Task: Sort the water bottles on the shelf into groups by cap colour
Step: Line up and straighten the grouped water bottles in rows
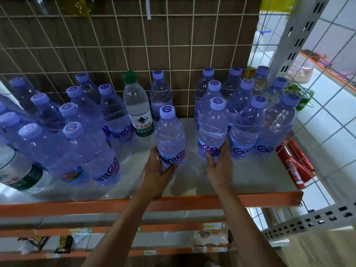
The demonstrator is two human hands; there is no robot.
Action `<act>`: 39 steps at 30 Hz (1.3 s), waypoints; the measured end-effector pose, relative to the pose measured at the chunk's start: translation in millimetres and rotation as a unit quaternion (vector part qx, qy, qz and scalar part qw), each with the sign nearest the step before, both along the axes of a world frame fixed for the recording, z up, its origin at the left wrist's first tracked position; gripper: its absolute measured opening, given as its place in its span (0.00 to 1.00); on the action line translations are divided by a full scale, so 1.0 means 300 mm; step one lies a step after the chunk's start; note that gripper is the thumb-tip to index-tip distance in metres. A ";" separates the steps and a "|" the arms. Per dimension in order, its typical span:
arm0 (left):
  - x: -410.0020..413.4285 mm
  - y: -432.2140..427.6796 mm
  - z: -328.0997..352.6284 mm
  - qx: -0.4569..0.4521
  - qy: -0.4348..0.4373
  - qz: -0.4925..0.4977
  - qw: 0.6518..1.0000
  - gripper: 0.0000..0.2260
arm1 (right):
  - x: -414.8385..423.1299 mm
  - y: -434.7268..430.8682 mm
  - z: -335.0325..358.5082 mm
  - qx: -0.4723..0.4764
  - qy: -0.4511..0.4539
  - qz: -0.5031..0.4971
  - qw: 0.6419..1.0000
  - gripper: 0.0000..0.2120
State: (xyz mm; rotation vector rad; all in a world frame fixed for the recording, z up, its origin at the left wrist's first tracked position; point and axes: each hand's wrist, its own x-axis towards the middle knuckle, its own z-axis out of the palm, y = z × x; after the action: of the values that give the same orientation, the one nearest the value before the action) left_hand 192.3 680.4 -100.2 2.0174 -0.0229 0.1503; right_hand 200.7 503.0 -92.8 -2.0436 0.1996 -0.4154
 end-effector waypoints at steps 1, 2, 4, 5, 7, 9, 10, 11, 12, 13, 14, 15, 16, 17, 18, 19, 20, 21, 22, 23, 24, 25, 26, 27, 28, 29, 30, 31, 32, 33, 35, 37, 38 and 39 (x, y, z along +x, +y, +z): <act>-0.003 -0.003 0.002 -0.003 0.005 -0.009 1.000 0.28 | -0.006 0.000 0.008 -0.015 0.010 -0.007 1.000 0.33; -0.007 -0.006 0.000 -0.005 0.012 -0.015 1.000 0.29 | -0.020 -0.002 0.015 -0.035 0.009 -0.016 0.999 0.33; -0.018 -0.017 -0.004 -0.004 0.026 -0.033 0.999 0.28 | -0.065 -0.011 0.033 -0.068 -0.017 -0.019 0.997 0.31; -0.026 -0.026 -0.001 0.002 0.035 -0.043 0.998 0.26 | -0.093 -0.020 0.041 -0.070 -0.034 -0.005 0.997 0.29; -0.042 -0.055 0.007 0.017 0.047 -0.074 0.996 0.24 | -0.149 -0.050 0.063 -0.028 -0.043 0.051 0.997 0.29; -0.052 -0.103 0.007 0.023 0.055 -0.101 0.993 0.24 | -0.189 -0.092 0.084 0.021 -0.009 0.124 0.992 0.32; -0.056 -0.132 0.006 0.027 0.056 -0.107 0.992 0.24 | -0.201 -0.113 0.093 0.029 0.013 0.155 0.987 0.34; -0.060 -0.167 0.014 0.028 0.050 -0.113 0.992 0.25 | -0.208 -0.135 0.093 0.025 0.027 0.170 0.985 0.35; -0.063 -0.203 0.016 0.020 0.048 -0.123 0.991 0.25 | -0.216 -0.156 0.091 0.017 0.031 0.165 0.986 0.36; -0.067 -0.244 0.021 0.022 0.041 -0.132 0.990 0.25 | -0.220 -0.176 0.091 0.011 0.030 0.145 0.989 0.36; -0.072 -0.285 0.025 0.033 0.035 -0.144 0.988 0.26 | -0.223 -0.198 0.091 0.007 0.024 0.116 0.993 0.36; -0.078 -0.324 0.032 0.041 0.031 -0.159 0.986 0.27 | -0.224 -0.224 0.086 0.003 0.014 0.087 0.996 0.35; -0.080 -0.363 0.031 0.027 0.044 -0.169 0.984 0.30 | -0.227 -0.254 0.085 0.001 0.008 0.062 0.998 0.35; -0.080 -0.400 0.030 0.015 0.047 -0.179 0.983 0.33 | -0.229 -0.286 0.088 0.003 0.007 0.043 0.999 0.34; -0.075 -0.434 0.023 0.013 0.050 -0.182 0.982 0.36 | -0.231 -0.319 0.095 0.008 0.009 0.030 0.999 0.32; -0.069 -0.472 0.027 0.020 0.041 -0.190 0.981 0.37 | -0.232 -0.352 0.103 0.014 0.007 0.023 1.000 0.29; -0.063 -0.507 0.028 0.024 0.039 -0.196 0.980 0.38 | -0.232 -0.381 0.114 0.023 0.000 0.021 1.000 0.27; -0.059 -0.542 0.038 0.022 0.037 -0.199 0.979 0.38 | -0.234 -0.408 0.123 0.034 -0.006 0.019 0.999 0.26; -0.056 -0.576 0.046 0.015 0.035 -0.196 0.980 0.37 | -0.234 -0.429 0.132 0.041 -0.011 0.017 0.999 0.26; -0.050 -0.609 0.043 0.016 0.027 -0.189 0.982 0.37 | -0.230 -0.449 0.134 0.046 -0.015 0.013 0.999 0.26; -0.047 -0.641 0.048 0.027 0.018 -0.181 0.983 0.37 | -0.224 -0.467 0.133 0.051 -0.017 0.008 0.999 0.26; -0.044 -0.668 0.046 0.037 0.006 -0.173 0.984 0.36 | -0.216 -0.483 0.128 0.055 -0.018 0.004 0.998 0.26; -0.042 -0.691 0.044 0.041 0.003 -0.166 0.985 0.35 | -0.209 -0.496 0.122 0.059 -0.019 0.003 0.998 0.26; -0.039 -0.712 0.038 0.042 -0.003 -0.162 0.986 0.34 | -0.202 -0.511 0.115 0.061 -0.023 0.005 0.998 0.25; -0.037 -0.725 0.036 0.050 -0.003 -0.157 0.986 0.34 | -0.194 -0.519 0.108 0.060 -0.028 0.008 0.998 0.26; -0.032 -0.736 0.030 0.059 -0.011 -0.149 0.987 0.33 | -0.189 -0.523 0.105 0.059 -0.031 0.013 0.998 0.25; -0.029 -0.745 0.025 0.071 -0.015 -0.142 0.987 0.33 | -0.185 -0.527 0.102 0.059 -0.031 0.015 0.998 0.25; -0.026 -0.751 0.019 0.077 -0.020 -0.137 0.987 0.32 | -0.183 -0.530 0.097 0.063 -0.031 0.018 0.997 0.25; -0.026 -0.755 0.020 0.080 -0.017 -0.133 0.988 0.33 | -0.183 -0.531 0.092 0.066 -0.031 0.022 0.997 0.26; -0.025 -0.756 0.016 0.079 -0.017 -0.131 0.988 0.33 | -0.182 -0.535 0.084 0.069 -0.029 0.026 0.997 0.28; -0.028 -0.758 0.015 0.072 -0.018 -0.128 0.989 0.33 | -0.181 -0.540 0.069 0.069 -0.028 0.034 0.997 0.33; -0.033 -0.758 0.013 0.067 -0.023 -0.123 0.990 0.33 | -0.181 -0.544 0.056 0.063 -0.030 0.036 0.997 0.36; -0.037 -0.759 0.015 0.070 -0.026 -0.121 0.990 0.33 | -0.180 -0.544 0.053 0.060 -0.031 0.035 0.997 0.37; -0.039 -0.760 0.014 0.074 -0.034 -0.120 0.989 0.33 | -0.180 -0.543 0.050 0.059 -0.032 0.035 0.997 0.38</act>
State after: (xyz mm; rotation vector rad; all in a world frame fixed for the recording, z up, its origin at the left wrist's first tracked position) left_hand 180.5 452.4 -96.0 2.1371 -0.3276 0.0645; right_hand 146.6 340.1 -77.9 -1.9127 0.1105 -0.4150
